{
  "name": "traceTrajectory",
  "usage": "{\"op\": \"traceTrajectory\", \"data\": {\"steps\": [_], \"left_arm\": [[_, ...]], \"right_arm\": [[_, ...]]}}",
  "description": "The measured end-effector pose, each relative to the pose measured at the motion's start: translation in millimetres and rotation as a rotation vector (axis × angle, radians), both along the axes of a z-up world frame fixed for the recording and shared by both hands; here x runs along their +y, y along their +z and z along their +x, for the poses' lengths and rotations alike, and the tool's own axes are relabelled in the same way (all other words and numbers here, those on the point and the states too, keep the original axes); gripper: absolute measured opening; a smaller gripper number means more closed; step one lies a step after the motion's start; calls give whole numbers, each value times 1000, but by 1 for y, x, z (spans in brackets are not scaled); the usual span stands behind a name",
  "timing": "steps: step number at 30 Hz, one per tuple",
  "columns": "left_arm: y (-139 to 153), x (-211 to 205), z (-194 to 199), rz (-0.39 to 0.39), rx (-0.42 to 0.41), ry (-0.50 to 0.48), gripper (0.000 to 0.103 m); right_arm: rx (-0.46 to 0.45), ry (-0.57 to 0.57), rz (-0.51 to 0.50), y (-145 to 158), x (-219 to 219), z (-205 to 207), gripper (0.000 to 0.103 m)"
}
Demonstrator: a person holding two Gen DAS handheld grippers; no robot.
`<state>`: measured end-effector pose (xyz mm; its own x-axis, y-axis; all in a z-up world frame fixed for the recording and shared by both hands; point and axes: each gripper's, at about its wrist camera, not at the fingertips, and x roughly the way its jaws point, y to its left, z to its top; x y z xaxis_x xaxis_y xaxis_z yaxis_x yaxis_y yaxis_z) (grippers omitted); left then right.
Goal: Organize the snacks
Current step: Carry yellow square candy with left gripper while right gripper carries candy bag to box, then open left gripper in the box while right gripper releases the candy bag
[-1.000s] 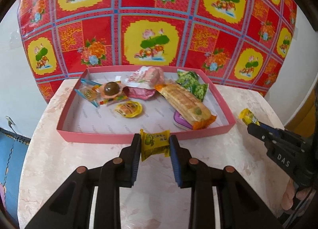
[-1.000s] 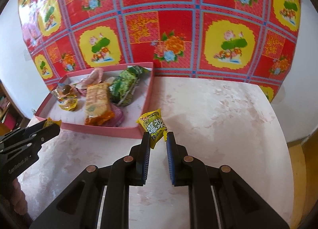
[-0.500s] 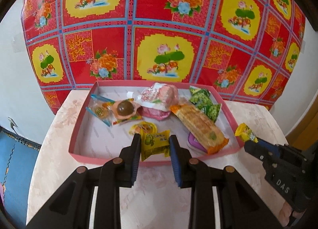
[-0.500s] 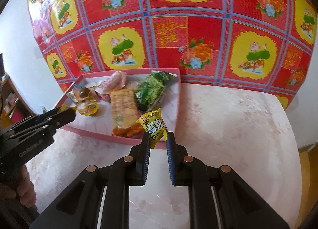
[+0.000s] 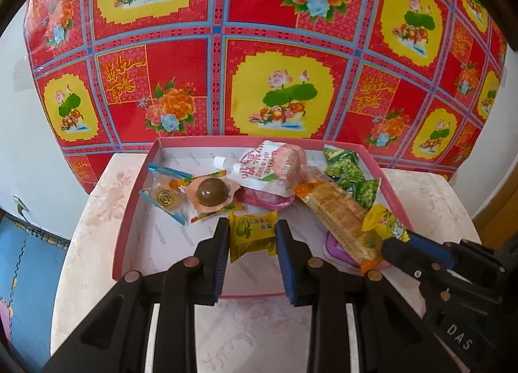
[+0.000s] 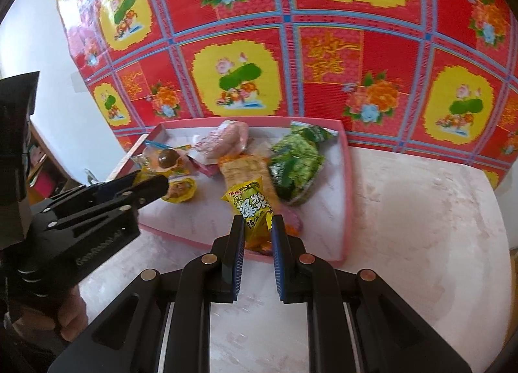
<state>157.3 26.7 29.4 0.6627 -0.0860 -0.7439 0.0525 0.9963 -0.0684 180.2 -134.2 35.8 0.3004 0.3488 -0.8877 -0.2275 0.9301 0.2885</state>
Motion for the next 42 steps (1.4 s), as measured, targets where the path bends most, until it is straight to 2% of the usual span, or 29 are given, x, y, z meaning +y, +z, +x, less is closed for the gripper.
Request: {"op": "traceTrajectory", "data": {"steps": [10,24,32,42], "left_arm": [[-6,7,15,5,16,11,29],[-18,13,31,-6,63,28,32],[-20,19,36,-17,88,43,34],[-20,17,43,-7,99,44,45]], "right_arm": [[25,20,49,-9,22,12,17],[12,31,37,-22,38,28,17],[50,27,29,-33,42,35,18],[55,25,21,-38,42,39,18]]}}
